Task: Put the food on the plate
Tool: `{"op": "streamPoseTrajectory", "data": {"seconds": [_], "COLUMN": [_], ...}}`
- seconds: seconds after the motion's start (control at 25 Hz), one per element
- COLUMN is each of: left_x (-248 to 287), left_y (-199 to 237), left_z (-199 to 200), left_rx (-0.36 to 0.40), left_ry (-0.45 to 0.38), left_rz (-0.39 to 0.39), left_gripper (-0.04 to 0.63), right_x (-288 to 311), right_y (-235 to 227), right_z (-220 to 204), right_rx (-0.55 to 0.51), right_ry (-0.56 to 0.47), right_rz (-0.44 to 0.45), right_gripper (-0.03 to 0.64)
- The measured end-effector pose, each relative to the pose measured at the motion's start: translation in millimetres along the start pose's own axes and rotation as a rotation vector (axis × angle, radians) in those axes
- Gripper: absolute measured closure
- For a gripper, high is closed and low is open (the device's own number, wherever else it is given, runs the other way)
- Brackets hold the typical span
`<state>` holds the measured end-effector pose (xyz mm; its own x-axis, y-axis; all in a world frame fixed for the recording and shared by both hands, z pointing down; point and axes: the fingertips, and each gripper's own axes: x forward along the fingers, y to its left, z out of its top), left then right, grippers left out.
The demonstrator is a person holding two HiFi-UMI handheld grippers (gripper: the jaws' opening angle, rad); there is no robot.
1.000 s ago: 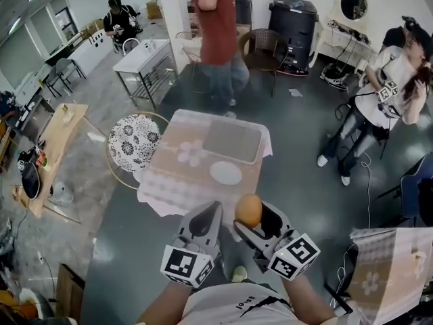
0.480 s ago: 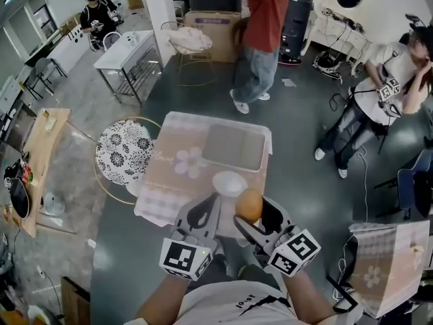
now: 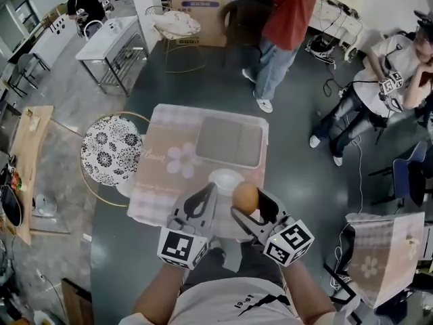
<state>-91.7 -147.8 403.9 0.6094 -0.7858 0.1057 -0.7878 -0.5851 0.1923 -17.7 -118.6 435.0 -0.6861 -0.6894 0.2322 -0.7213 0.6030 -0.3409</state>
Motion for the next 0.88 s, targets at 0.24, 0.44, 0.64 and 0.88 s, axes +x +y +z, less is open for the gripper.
{"op": "streamPoseTrajectory", "data": {"seconds": [0.24, 0.44, 0.64, 0.88], "left_x": [28, 54, 75, 93], "left_y": [10, 24, 31, 41], "left_z": [-31, -65, -106, -152], "left_rx": [-0.004, -0.049, -0.076, -0.072], "left_ry": [0.031, 0.049, 0.071, 0.108], "left_rz": [0.005, 0.046, 0.068, 0.076], "left_gripper": [0.589, 0.589, 0.589, 0.589], "right_x": [25, 46, 61, 82], "right_y": [-36, -69, -97, -125], "right_z": [-36, -77, -119, -164], "right_rx": [-0.045, -0.086, -0.106, -0.183], "right_ry": [0.098, 0.184, 0.238, 0.280], "right_rz": [0.010, 0.033, 0.052, 0.045], "right_gripper": [0.310, 0.310, 0.310, 0.310]}}
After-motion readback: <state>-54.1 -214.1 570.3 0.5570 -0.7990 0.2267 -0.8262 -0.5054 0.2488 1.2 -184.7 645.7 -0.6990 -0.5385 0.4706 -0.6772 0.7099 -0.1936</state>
